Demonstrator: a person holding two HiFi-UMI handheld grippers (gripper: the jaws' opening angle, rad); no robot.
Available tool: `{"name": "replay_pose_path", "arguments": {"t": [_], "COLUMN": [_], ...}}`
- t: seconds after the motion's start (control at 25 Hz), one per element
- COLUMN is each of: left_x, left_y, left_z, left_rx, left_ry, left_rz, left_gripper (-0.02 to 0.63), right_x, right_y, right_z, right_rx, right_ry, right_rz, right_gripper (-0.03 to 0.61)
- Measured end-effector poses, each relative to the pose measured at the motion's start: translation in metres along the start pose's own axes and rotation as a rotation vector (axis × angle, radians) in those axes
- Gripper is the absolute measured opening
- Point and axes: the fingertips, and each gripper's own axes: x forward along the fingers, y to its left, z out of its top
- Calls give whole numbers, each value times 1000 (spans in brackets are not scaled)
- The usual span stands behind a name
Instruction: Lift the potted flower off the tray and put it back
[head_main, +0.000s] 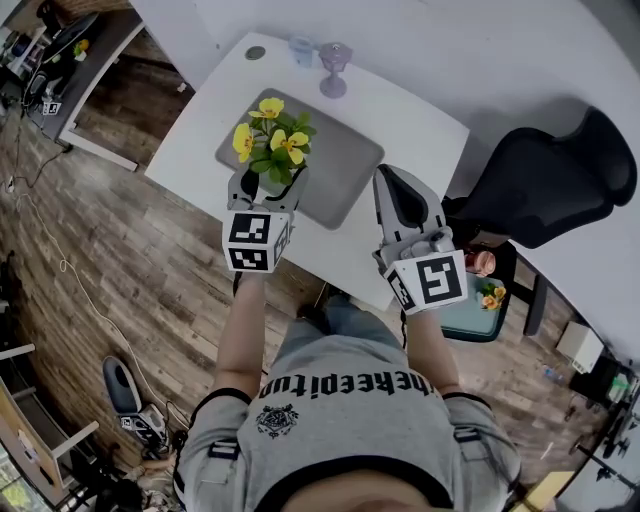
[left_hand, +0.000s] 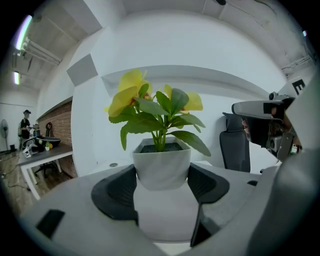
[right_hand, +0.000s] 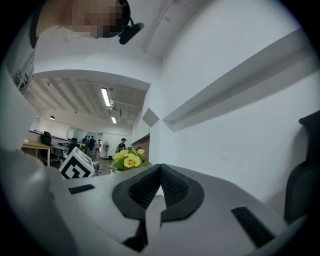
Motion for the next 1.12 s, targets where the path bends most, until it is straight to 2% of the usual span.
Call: {"name": "replay_pose_path", "arguments": {"t": [0.72, 1.12], "left_x": [73, 97], "left_y": [9, 16], "left_z": [-76, -114], "left_rx": [-12, -24], "left_ry": [114, 191], "left_rz": [19, 29], "left_gripper": [325, 325], "right_x": [18, 28], "right_y": [-35, -43], "right_z": [-32, -46], "right_rx": [-15, -19], "right_ry": [85, 117], "right_rz": [-18, -16], "right_gripper": [2, 2]}}
